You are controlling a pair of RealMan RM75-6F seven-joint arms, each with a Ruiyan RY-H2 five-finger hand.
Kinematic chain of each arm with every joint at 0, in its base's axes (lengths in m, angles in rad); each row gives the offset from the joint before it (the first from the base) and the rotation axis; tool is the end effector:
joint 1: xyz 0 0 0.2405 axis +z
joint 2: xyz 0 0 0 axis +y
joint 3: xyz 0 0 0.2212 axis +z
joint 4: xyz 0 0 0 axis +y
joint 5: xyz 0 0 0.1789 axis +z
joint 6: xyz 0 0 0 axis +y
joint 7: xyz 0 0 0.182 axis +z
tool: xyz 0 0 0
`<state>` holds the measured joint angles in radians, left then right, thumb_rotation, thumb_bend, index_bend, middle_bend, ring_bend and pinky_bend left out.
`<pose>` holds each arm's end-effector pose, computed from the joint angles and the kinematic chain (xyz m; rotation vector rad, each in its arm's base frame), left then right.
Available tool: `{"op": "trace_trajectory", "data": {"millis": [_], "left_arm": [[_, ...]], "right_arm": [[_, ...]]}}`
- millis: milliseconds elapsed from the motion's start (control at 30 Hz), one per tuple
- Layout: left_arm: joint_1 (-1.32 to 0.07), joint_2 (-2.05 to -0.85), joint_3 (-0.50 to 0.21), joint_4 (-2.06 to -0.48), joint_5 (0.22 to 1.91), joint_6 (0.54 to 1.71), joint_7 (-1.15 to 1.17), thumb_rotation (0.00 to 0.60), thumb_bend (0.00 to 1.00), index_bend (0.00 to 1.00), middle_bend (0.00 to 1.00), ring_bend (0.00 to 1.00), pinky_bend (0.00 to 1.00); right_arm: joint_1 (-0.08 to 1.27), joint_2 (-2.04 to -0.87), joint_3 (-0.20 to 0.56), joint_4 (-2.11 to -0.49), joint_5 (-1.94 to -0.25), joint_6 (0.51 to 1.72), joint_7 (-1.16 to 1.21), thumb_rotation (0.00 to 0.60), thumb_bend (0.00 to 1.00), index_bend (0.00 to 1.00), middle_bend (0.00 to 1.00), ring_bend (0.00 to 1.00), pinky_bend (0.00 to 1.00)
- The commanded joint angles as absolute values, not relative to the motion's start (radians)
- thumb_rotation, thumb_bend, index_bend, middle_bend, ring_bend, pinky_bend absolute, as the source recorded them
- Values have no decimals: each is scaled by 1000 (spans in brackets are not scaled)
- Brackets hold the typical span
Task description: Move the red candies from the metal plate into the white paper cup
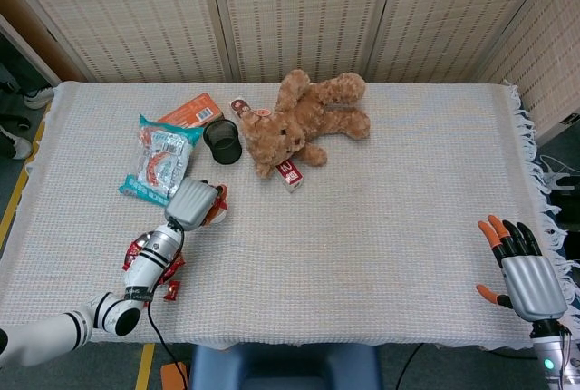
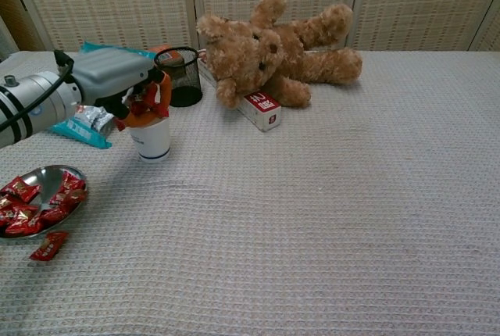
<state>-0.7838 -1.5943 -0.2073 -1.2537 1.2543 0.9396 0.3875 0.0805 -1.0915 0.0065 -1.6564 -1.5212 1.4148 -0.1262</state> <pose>-0.1129 0.3804 0.0087 -1.8991 -0.6250 -0.8616 -0.2680 -0.2031 0.1556 1.5048 -0.8929 0.7623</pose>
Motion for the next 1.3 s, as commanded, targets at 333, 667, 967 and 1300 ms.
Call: {"op": "trace_trajectory", "data": {"millis": [333,667,967,1300], "left_arm": [[-791,-1584,-191,-1241,1262,936,365,600,491,386,483,441,893],[-777,-1527,-166,-1309,1264,946,378,600,479,338,430,439,903],[-728,-1477,-132,-1385,1346,1059,354,600,463,252,368,438,904],[-466,-1316,82,-1518,1572,1386,293,600,426,204,325,448,914]], "right_arm": [[78,-1089,8,-1658,-1520,1419,-126,600,21,0,0,0,0],[77,-1091,6,-1660,-1524,1422,-129,600,22,0,0,0,0],[78,-1091,4,-1660,-1529,1420,-130,600,22,0,0,0,0],[74,-1089,-6,-1660,-1559,1433,-121,600,22,0,0,0,0]]}}
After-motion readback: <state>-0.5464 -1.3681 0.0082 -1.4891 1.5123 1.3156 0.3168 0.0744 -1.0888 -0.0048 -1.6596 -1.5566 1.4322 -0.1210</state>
